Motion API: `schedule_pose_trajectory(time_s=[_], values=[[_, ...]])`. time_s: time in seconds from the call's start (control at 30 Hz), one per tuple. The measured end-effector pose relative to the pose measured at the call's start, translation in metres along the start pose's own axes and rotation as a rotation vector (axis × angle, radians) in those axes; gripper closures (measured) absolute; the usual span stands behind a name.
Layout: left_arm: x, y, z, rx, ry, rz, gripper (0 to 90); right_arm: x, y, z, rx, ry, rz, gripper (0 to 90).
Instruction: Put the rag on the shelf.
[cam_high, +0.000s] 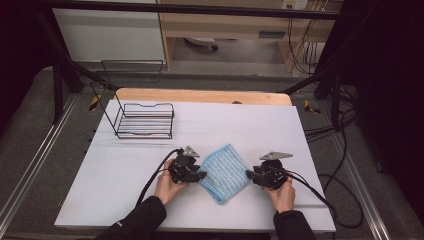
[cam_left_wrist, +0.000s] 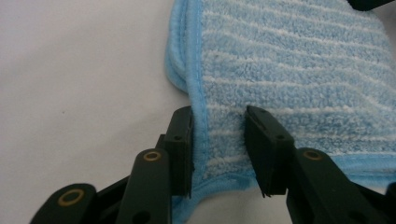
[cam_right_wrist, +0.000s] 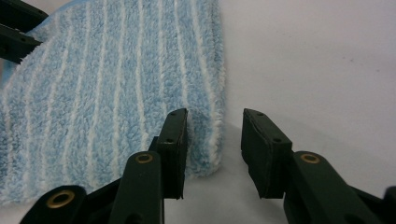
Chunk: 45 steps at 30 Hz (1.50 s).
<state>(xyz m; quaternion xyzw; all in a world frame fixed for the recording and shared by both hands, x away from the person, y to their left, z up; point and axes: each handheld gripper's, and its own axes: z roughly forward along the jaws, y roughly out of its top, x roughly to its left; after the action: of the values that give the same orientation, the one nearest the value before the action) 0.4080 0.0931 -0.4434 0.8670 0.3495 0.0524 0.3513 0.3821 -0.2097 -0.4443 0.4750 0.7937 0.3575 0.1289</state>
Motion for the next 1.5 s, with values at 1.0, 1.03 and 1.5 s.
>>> schedule_pose_trajectory(time_s=[1.0, 1.03, 1.5], values=[[-0.018, -0.02, -0.026, 0.027, 0.054, -0.05, 85.3, 0.013, 0.024, 0.016, 0.009, 0.061, -0.076, 85.6], [-0.018, -0.022, -0.028, 0.024, 0.055, -0.055, 85.3, 0.016, 0.027, 0.018, 0.005, 0.067, -0.092, 85.6], [-0.021, -0.045, -0.049, -0.007, 0.061, -0.078, 86.2, 0.032, 0.045, 0.031, -0.027, 0.086, -0.145, 86.0]])
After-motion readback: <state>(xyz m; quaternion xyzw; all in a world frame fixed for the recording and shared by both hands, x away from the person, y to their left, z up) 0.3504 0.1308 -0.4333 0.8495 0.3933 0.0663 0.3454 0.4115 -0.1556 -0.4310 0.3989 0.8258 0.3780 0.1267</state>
